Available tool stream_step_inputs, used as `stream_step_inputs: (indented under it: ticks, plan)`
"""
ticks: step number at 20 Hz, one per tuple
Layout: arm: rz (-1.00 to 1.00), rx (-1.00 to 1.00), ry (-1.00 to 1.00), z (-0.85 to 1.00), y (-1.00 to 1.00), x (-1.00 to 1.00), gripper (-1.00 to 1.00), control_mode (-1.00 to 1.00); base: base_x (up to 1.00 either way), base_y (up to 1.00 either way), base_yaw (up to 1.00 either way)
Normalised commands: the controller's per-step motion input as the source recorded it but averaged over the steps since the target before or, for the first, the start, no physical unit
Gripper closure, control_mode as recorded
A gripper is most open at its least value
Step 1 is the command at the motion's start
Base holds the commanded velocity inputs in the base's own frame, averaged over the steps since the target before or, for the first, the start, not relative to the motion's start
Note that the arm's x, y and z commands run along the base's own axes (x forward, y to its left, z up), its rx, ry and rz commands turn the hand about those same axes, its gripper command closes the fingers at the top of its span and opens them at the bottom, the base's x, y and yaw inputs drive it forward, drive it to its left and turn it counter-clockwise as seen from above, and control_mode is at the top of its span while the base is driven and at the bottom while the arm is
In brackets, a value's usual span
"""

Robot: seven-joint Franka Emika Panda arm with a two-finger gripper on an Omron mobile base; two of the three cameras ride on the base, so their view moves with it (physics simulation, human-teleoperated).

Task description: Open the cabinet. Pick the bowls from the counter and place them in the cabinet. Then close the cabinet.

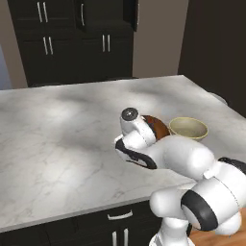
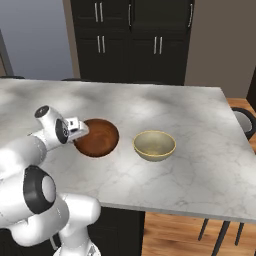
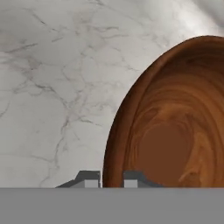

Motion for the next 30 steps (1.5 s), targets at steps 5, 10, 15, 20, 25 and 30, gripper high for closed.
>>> stream_step_inputs:
  ticks: [5,10,15,20,25,30]
  plan:
    - [-0.03,-0.29,-0.43,0.97,-0.01,-0.57,1.00,-1.00,0.00,0.00,0.00]
    - [-0.01,-0.09,-0.18,0.28,0.00,-0.24,1.00,-1.00,0.00,0.00,0.00]
    - [0.00,0.00,0.00,0.00,0.00,-0.02,1.00,-1.00,0.00,0.00,0.00]
    - [0.01,0.00,-0.09,0.00,-0.08,-0.35,1.00,1.00,-0.60,-0.34,0.00]
    - [0.00,0.00,0.00,0.00,0.00,0.00,1.00,1.00,-0.92,-0.94,-0.03]
    - [0.00,0.00,0.00,0.00,0.00,0.00,1.00,1.00,0.01,-1.00,-0.14]
